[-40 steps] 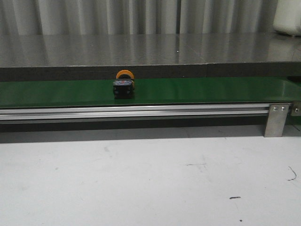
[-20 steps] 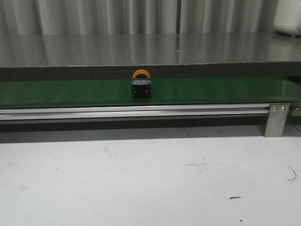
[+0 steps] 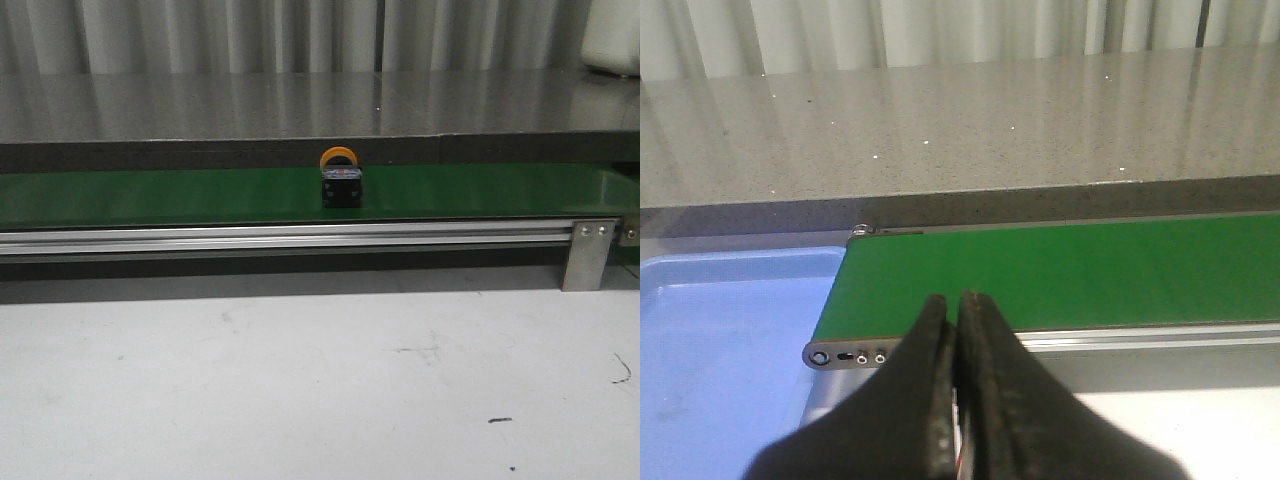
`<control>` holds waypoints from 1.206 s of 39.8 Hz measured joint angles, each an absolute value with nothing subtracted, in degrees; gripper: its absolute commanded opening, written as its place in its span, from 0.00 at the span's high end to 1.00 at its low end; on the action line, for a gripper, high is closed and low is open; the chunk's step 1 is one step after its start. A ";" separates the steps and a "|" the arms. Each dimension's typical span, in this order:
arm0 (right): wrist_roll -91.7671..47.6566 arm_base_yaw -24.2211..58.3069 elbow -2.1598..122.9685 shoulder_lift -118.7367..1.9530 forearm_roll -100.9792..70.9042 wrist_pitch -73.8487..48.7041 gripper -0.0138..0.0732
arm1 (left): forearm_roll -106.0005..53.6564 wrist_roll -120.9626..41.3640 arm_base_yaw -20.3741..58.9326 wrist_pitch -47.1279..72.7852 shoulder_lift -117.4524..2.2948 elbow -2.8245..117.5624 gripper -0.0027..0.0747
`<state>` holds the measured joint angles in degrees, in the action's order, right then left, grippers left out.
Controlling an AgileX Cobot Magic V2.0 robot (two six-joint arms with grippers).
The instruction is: Move button from left to right
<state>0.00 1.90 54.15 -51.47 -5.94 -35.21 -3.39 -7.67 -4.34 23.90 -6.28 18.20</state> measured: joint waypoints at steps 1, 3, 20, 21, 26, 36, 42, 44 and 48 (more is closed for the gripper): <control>0.00 1.90 55.09 -53.12 -5.94 -35.75 0.09 | -3.39 -7.67 -4.34 23.90 -6.28 18.20 0.99; 0.00 1.90 56.42 -55.79 -5.94 -36.60 0.09 | -3.39 -7.67 -4.34 23.90 -6.28 18.20 0.99; 0.00 1.90 58.59 -67.67 -5.94 -36.92 0.09 | -3.39 -7.67 -4.34 23.90 -6.28 18.20 0.99; 0.00 1.90 58.59 -68.64 -5.94 -36.78 0.09 | -3.39 -7.67 -4.34 23.90 -6.28 18.20 0.99; 0.00 2.00 60.09 -73.51 -5.94 -36.62 0.09 | -3.39 -7.67 -4.34 23.90 -6.28 18.20 0.99; 0.00 1.97 65.27 -80.85 -5.94 -36.62 0.09 | -3.39 -7.67 -4.34 23.90 -6.28 18.20 0.99; 0.00 2.95 69.05 -84.43 -6.12 -37.85 0.09 | -3.39 -7.67 -4.34 23.90 -6.28 18.20 0.99; 0.00 3.75 70.69 -86.06 -6.42 -38.47 0.09 | -3.39 -7.67 -4.34 23.90 -6.28 18.20 0.99; 0.00 4.90 74.37 -90.24 -7.21 -39.45 0.09 | -3.39 -7.63 -4.34 23.90 -6.28 18.20 0.99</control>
<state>0.00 4.90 74.37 -90.24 -7.21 -39.45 -3.39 -7.63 -4.34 23.90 -6.28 18.20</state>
